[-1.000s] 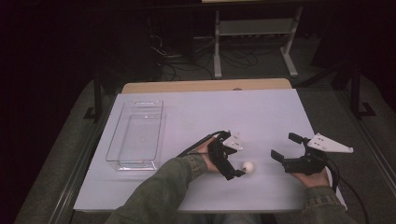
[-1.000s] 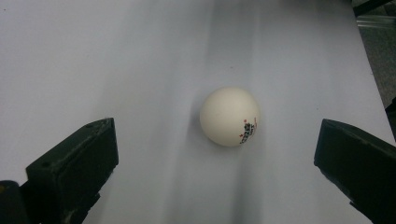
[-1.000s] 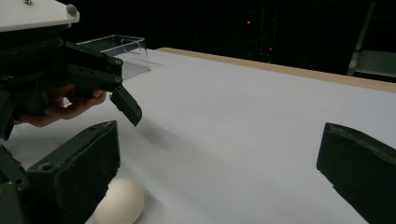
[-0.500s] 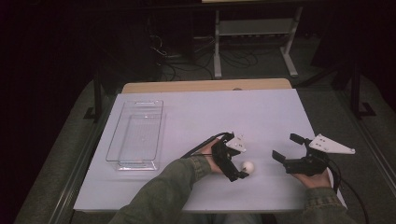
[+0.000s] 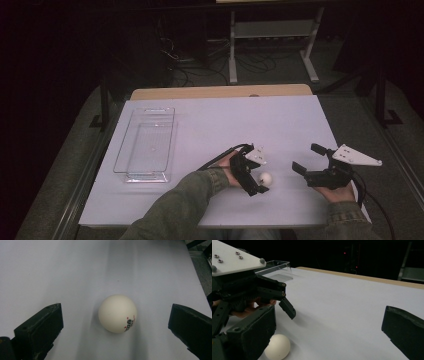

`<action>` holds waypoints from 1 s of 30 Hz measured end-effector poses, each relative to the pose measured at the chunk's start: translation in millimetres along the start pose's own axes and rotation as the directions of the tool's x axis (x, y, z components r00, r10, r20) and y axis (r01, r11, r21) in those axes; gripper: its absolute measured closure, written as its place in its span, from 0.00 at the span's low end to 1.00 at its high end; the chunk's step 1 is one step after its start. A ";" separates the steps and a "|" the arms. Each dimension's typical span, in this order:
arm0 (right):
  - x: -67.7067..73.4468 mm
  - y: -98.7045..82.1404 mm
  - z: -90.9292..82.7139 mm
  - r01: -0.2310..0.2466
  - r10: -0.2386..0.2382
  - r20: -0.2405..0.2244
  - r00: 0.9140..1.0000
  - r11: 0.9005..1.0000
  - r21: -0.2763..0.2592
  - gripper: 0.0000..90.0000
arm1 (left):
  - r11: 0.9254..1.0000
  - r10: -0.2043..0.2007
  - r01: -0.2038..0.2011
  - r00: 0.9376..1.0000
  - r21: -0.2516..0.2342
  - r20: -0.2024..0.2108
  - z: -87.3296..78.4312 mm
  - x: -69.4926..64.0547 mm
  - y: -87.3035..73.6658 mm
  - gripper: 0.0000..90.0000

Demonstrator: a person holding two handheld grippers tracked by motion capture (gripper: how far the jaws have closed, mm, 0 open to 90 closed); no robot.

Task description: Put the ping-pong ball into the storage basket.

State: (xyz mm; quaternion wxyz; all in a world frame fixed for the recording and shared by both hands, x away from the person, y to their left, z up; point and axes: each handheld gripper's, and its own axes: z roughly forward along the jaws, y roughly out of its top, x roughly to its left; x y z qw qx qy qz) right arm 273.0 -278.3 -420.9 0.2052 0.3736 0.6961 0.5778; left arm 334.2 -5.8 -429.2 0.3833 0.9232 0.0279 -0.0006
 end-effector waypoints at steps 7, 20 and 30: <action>0.0 0.0 0.2 0.000 0.000 -0.011 1.000 1.000 -0.002 0.00 | 1.000 -0.007 0.007 1.000 0.011 0.008 5.8 0.5 -0.7 0.00; 0.0 0.1 -0.7 0.000 0.000 -0.013 1.000 1.000 -0.003 0.00 | 1.000 -0.019 0.018 1.000 0.018 0.007 10.4 0.9 -0.2 0.04; 0.1 0.0 -1.5 0.005 -0.005 -0.010 1.000 1.000 -0.003 0.00 | 0.999 -0.011 0.011 1.000 0.037 0.008 13.6 1.3 -1.2 0.12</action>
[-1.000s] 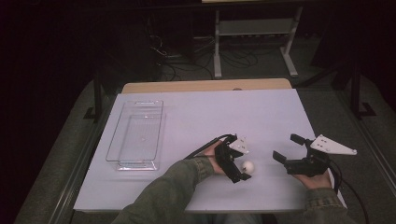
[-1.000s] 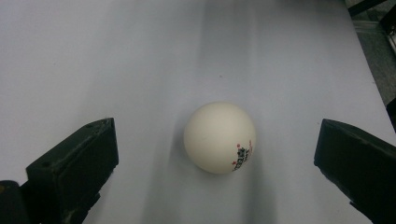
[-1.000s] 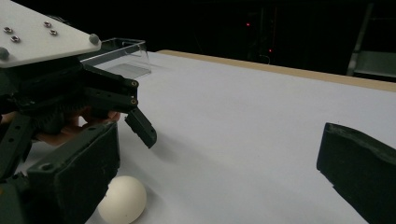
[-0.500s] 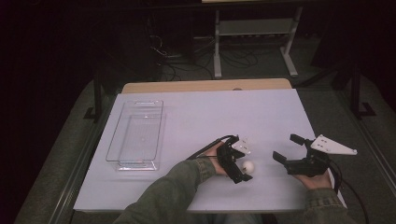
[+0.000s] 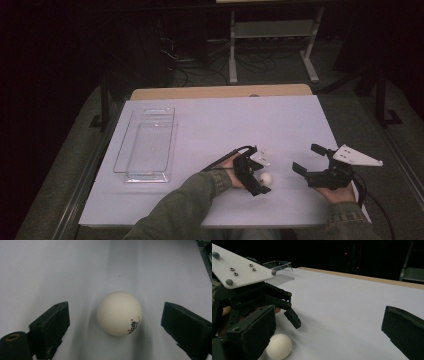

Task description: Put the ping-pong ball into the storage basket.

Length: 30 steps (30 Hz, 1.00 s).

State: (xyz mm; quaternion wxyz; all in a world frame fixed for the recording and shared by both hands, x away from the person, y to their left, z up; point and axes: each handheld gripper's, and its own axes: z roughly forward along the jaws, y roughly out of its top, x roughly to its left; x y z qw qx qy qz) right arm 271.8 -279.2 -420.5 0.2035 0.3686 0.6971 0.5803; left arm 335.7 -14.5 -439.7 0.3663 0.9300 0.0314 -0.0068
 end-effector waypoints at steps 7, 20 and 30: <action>-0.1 -0.2 -1.4 -0.002 0.002 0.003 1.000 1.000 -0.001 0.00 | 1.000 0.013 -0.013 1.000 -0.005 0.009 0.7 0.2 -0.1 0.24; -0.4 -0.3 -1.3 -0.003 0.003 0.003 1.000 1.000 -0.001 0.00 | 0.999 0.043 -0.043 0.999 -0.015 -0.003 0.5 -1.1 0.3 0.40; -0.1 -0.3 -1.4 -0.006 0.006 0.004 1.000 1.000 -0.001 0.00 | 0.998 0.059 -0.059 0.998 -0.024 -0.001 -1.8 -3.3 1.6 0.55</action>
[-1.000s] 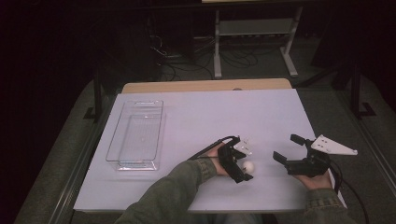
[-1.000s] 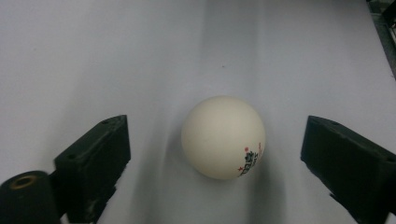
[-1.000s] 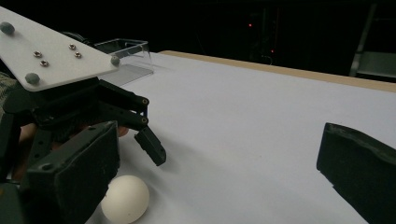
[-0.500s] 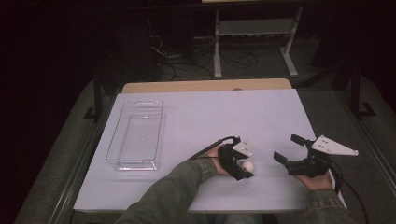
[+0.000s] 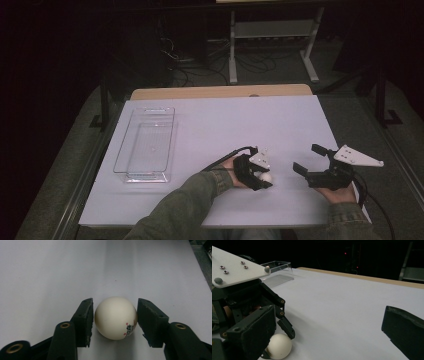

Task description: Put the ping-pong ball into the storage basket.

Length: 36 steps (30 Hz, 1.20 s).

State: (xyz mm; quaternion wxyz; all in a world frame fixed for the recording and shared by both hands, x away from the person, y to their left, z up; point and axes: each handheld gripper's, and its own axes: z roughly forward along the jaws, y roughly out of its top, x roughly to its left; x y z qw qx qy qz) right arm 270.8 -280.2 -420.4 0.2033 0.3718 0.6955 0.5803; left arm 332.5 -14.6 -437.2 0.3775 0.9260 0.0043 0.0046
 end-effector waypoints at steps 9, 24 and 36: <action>0.1 0.1 0.1 0.001 -0.001 0.001 1.000 1.000 0.001 0.00 | 1.000 0.008 -0.008 1.000 0.002 0.001 -0.2 -0.4 0.3 0.56; 0.1 0.1 0.2 0.001 -0.001 0.001 1.000 1.000 0.000 0.00 | 1.000 0.018 -0.019 1.000 -0.010 -0.005 -12.4 -1.5 3.7 0.56; -0.3 0.1 2.1 -0.001 0.001 -0.006 1.000 1.000 0.003 0.00 | 1.000 0.024 -0.024 1.000 -0.006 -0.007 -28.0 -0.2 6.8 0.57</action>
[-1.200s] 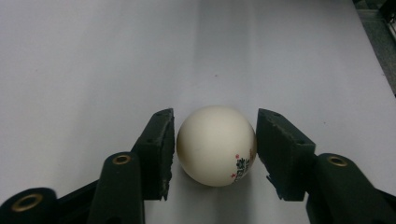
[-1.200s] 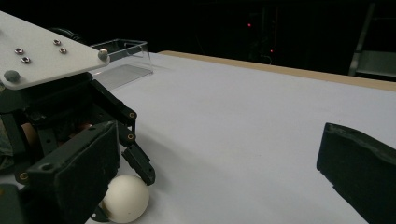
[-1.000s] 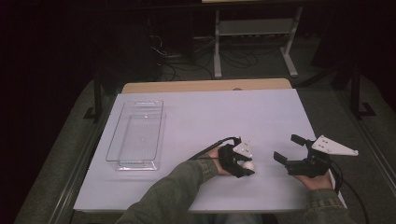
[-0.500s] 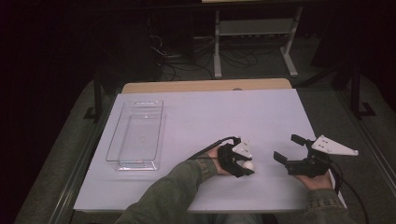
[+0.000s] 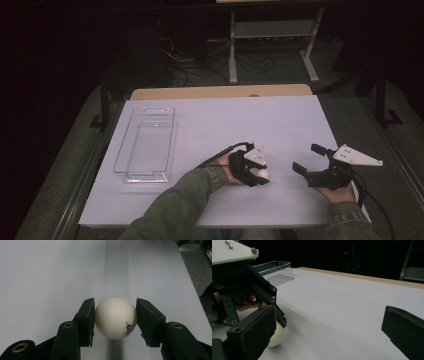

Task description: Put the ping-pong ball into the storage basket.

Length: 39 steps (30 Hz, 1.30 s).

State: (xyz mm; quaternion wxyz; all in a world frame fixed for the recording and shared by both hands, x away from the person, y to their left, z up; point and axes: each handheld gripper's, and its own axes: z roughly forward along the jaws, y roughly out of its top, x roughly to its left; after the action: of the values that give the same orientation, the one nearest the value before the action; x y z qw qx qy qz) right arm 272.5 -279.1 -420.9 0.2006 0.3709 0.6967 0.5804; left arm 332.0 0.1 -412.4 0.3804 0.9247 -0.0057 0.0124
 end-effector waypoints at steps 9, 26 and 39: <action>0.1 -0.1 0.6 -0.002 0.002 -0.002 1.000 1.000 0.002 0.00 | 1.000 -0.007 0.007 1.000 -0.004 -0.011 -15.4 2.2 -0.9 0.57; 1.1 0.0 1.1 0.001 0.000 -0.003 1.000 1.000 0.005 0.00 | 1.000 -0.009 0.009 0.999 -0.006 -0.046 -43.3 -0.2 -2.5 0.57; 1.9 -0.6 0.8 0.005 -0.005 0.002 1.000 1.000 0.014 0.00 | 1.000 -0.006 0.005 0.996 -0.004 -0.086 -67.2 -6.5 -5.9 0.57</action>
State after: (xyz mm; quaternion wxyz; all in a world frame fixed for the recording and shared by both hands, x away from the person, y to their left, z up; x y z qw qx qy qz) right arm 271.7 -277.2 -421.4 0.2002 0.3711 0.7015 0.5745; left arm 324.4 51.6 -369.0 0.3820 0.9226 0.0132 0.0514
